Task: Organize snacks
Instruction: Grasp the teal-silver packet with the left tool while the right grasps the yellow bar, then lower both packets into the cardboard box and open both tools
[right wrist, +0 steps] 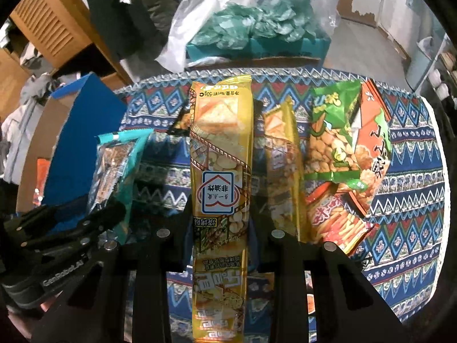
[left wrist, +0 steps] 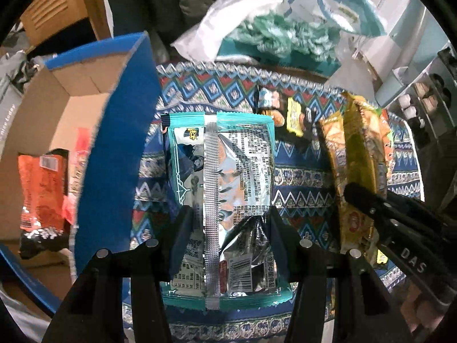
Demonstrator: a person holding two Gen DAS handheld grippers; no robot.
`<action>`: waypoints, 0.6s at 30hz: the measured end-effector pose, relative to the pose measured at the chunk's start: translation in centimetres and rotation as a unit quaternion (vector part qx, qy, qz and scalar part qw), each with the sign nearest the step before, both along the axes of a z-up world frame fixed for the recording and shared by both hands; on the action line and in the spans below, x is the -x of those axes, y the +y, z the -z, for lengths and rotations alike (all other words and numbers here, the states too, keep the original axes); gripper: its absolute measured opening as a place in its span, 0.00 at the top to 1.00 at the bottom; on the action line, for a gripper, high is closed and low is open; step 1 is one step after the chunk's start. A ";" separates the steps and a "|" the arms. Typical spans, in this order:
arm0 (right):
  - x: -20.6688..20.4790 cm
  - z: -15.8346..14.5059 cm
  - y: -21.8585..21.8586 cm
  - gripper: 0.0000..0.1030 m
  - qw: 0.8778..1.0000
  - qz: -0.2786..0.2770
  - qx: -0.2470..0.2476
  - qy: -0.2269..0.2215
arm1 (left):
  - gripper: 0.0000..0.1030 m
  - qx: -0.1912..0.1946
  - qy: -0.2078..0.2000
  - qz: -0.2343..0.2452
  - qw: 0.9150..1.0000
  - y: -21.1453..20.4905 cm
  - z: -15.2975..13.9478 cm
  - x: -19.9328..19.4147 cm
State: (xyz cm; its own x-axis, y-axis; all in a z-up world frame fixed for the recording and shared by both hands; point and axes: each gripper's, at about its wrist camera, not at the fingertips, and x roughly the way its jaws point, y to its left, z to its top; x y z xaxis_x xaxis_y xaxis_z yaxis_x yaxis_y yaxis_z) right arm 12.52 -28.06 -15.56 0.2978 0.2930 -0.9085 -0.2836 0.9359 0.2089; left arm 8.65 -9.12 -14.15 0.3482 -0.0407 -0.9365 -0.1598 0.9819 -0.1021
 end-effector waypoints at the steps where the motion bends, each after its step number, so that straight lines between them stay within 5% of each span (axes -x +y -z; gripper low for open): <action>1: 0.1 -0.3 0.2 0.72 1.000 -0.001 -0.002 -0.001 | 0.49 -0.001 -0.006 -0.001 1.000 0.3 -0.5 0.2; 18: 1.2 -6.9 5.5 0.72 0.998 -0.033 -0.034 -0.050 | 0.49 -0.004 -0.073 -0.027 0.997 5.2 -6.7 3.5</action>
